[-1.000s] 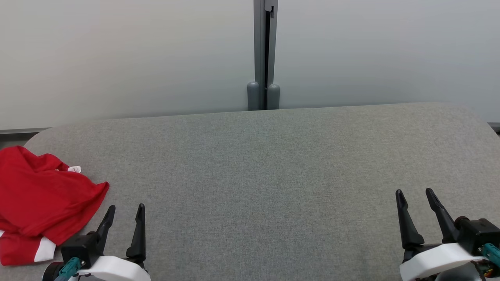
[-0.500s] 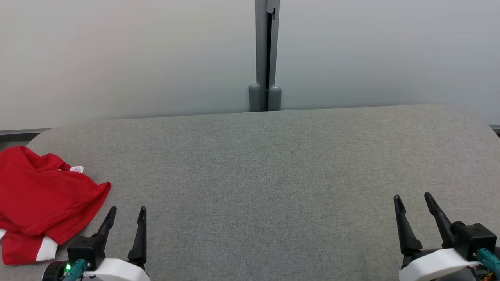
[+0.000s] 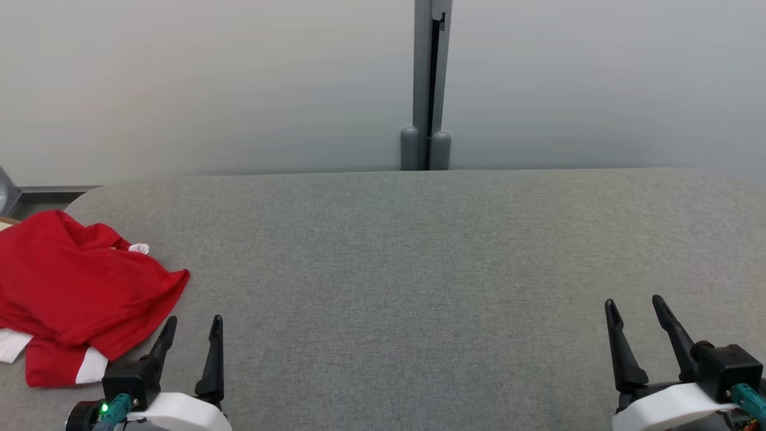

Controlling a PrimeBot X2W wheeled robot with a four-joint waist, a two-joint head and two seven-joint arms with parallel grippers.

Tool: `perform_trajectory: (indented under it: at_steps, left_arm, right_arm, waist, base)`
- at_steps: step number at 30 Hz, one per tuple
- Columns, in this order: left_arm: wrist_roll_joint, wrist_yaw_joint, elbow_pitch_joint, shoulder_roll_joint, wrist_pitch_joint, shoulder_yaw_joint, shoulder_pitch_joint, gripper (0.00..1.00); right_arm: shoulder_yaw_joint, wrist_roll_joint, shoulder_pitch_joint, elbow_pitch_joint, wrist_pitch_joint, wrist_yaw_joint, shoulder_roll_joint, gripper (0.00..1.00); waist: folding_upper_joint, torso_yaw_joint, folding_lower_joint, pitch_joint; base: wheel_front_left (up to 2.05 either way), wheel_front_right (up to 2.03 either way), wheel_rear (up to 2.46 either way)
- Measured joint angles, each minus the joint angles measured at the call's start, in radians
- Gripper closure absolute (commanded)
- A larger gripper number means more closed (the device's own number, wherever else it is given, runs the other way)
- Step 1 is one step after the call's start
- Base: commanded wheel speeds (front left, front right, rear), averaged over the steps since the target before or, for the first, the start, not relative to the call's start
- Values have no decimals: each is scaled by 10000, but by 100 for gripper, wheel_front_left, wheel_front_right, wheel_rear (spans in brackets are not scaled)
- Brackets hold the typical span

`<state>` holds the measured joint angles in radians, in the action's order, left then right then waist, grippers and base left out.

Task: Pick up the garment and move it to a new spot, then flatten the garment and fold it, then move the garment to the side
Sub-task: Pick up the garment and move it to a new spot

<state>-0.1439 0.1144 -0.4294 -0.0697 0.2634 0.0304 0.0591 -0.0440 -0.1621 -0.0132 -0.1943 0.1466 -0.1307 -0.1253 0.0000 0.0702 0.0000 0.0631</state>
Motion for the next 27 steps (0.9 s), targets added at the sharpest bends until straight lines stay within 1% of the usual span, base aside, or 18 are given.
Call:
perform_trajectory:
  at_steps: [7,21,27]
  left_arm:
    - [-13,-23,-52,-19,-2,109,192,0]
    - [-61,-155,36,-159,0,679,277,0]
    - [-63,-153,86,-127,0,780,244,0]
  right_arm:
    - [-46,-8,-22,188,-31,0,-21,0]
    - [-596,69,7,997,-376,-2,81,0]
    - [-570,61,6,1160,-458,-2,121,0]
  waist:
    - [0,819,0,-68]
    - [0,3328,0,-188]
    - [0,4035,0,-279]
  base:
    - [0,0,0]
    - [0,0,0]
    - [0,0,0]
